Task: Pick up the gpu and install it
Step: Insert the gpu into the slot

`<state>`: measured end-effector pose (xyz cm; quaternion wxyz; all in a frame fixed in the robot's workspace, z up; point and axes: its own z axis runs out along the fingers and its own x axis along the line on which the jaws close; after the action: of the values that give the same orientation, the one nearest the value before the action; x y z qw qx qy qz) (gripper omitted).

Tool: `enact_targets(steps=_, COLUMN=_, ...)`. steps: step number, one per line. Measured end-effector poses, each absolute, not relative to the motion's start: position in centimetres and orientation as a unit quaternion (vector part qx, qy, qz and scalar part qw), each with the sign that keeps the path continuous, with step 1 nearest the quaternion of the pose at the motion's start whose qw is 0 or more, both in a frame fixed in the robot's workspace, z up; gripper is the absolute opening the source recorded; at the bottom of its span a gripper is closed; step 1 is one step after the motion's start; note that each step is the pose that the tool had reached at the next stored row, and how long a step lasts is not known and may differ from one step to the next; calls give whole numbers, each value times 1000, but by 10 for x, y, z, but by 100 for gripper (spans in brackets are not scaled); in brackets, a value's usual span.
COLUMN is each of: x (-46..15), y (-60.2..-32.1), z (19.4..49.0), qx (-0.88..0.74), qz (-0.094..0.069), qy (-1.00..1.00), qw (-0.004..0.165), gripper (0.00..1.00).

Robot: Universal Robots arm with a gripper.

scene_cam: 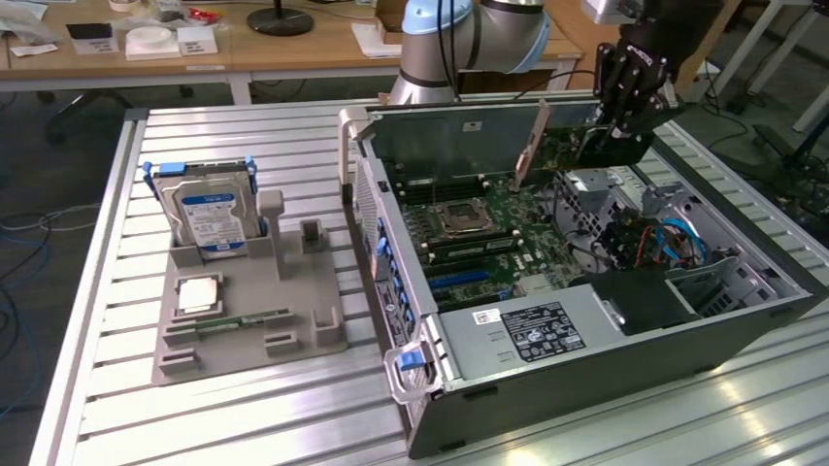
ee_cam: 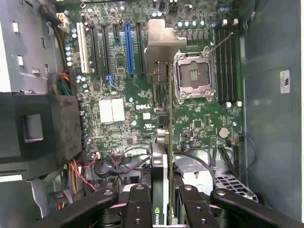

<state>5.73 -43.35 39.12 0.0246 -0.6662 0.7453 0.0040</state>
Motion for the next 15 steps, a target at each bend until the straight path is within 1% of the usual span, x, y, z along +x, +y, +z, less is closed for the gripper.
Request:
enact_targets(steps=4, x=54, y=-434, z=391, qx=-666, qz=3, qy=745, qw=25, gripper=27)
enact_targets(steps=8, x=51, y=-434, z=391, qx=-664, qz=8, qy=747, qw=29, gripper=27)
enact_targets(steps=15, x=50, y=-437, z=391, qx=-663, qz=9, qy=748, qw=31, gripper=27)
